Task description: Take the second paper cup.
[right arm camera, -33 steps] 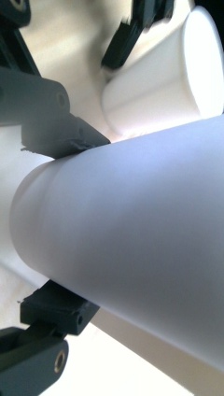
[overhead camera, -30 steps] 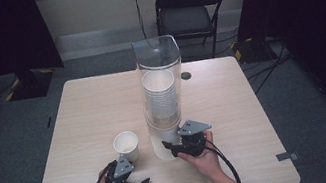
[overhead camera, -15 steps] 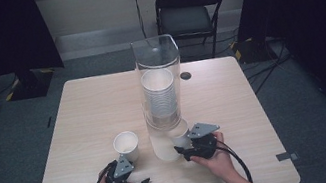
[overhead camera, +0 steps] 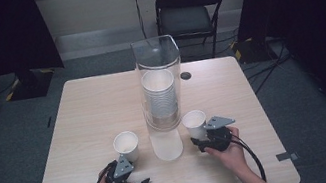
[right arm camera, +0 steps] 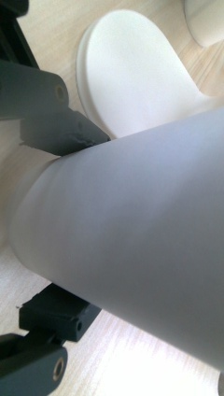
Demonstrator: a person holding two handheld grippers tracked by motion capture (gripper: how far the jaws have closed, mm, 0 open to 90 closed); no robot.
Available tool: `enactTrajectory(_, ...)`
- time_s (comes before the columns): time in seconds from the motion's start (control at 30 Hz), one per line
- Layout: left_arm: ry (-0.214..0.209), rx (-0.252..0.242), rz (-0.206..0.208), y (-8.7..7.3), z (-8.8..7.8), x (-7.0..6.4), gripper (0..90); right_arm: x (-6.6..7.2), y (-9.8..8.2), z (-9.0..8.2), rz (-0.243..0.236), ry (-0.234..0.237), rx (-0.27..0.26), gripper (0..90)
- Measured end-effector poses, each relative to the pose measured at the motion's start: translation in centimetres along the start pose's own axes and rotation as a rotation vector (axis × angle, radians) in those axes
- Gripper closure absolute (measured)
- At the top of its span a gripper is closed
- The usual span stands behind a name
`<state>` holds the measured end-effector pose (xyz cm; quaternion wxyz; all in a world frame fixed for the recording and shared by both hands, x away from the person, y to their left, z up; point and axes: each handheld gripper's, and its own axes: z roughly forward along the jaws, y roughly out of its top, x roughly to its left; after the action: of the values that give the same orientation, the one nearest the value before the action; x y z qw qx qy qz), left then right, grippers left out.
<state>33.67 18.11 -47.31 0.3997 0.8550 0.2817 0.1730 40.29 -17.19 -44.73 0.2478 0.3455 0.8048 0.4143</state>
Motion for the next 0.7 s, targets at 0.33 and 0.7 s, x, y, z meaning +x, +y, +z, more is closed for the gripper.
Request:
enactTrajectory(0.33, 0.000, -0.001, 0.000, 0.00, 0.00, 0.00, 14.0, -0.09, -0.65, 0.91, 0.008, -0.028, 0.035, 33.3)
enactTrajectory(0.7, 0.000, 0.000, 0.000, 0.00, 0.00, 0.00, 14.0, -0.52, -0.96, 0.71, 0.029, -0.019, 0.078, 26.4)
